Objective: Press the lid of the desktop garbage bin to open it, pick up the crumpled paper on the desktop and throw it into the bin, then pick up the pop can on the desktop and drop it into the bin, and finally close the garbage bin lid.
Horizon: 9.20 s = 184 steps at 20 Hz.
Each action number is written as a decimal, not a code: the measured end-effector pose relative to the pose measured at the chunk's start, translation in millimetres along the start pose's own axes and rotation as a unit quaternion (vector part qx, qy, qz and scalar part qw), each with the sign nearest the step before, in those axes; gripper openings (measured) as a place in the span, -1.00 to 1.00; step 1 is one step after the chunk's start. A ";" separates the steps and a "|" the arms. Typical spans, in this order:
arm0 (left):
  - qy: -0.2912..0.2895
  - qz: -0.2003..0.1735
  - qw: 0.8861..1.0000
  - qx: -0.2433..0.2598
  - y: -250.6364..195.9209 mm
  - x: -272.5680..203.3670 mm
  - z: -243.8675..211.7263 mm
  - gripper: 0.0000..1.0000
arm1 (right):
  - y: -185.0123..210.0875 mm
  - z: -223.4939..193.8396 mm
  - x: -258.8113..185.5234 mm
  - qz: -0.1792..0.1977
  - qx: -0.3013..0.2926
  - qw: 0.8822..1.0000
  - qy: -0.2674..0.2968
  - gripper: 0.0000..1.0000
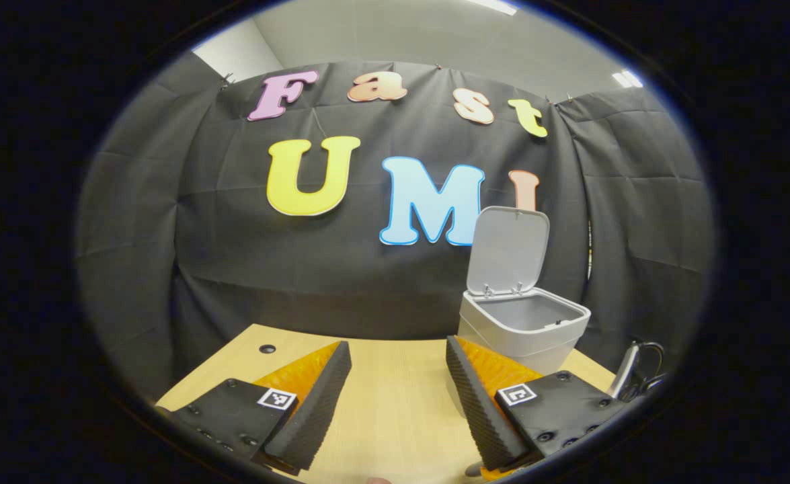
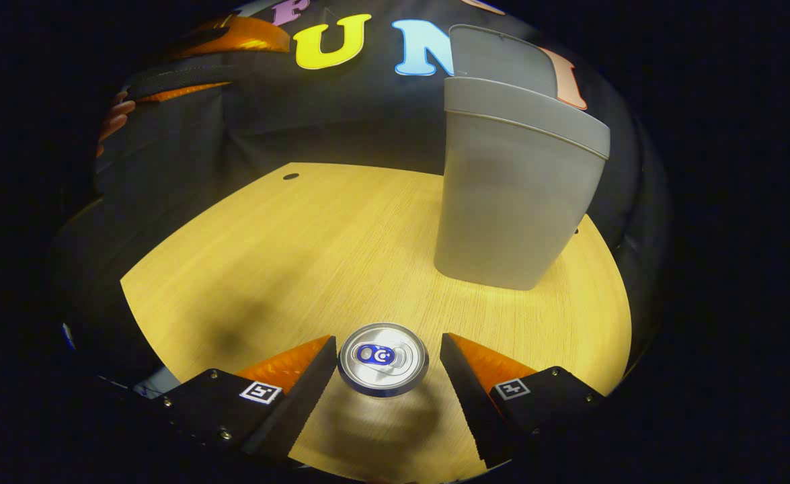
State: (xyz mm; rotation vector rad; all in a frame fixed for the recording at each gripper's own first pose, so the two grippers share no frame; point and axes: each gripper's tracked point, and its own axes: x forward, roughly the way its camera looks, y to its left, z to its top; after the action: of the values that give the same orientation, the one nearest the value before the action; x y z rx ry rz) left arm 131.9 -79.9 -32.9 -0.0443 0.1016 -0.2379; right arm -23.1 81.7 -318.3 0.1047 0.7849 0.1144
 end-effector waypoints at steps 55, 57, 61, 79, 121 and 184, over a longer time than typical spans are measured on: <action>-0.009 0.003 1.000 0.004 2.8 -5.4 0.8 0.86 | -107.2 283.3 -57.2 -0.122 -0.060 0.942 -0.307 0.68; -0.009 0.003 1.000 0.000 1.3 -5.3 0.2 0.87 | -108.3 277.7 -49.8 -0.118 -0.050 0.948 -0.291 0.70; -0.010 0.003 1.000 -0.004 -1.8 -6.7 1.1 0.87 | -113.7 276.9 -49.6 -0.121 -0.034 0.950 -0.285 0.75; -0.009 -0.033 0.999 0.009 5.1 -5.7 1.0 0.92 | -138.4 332.3 -90.2 -0.174 -0.028 0.933 -0.314 0.75; -0.027 -0.020 0.999 -0.021 23.3 -12.4 20.3 0.92 | -200.9 441.0 -80.9 -0.185 0.071 0.917 -0.347 0.75; -0.017 0.053 0.998 0.008 -11.8 -34.5 16.7 0.90 | -184.1 273.8 -14.5 -0.149 0.070 0.921 -0.352 0.94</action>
State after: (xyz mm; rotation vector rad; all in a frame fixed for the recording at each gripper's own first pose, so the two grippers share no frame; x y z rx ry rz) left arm 97.6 -82.6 -12.4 -0.0271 0.0670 -0.1313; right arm 172.8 -116.4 -140.8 0.1498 0.0791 -0.2619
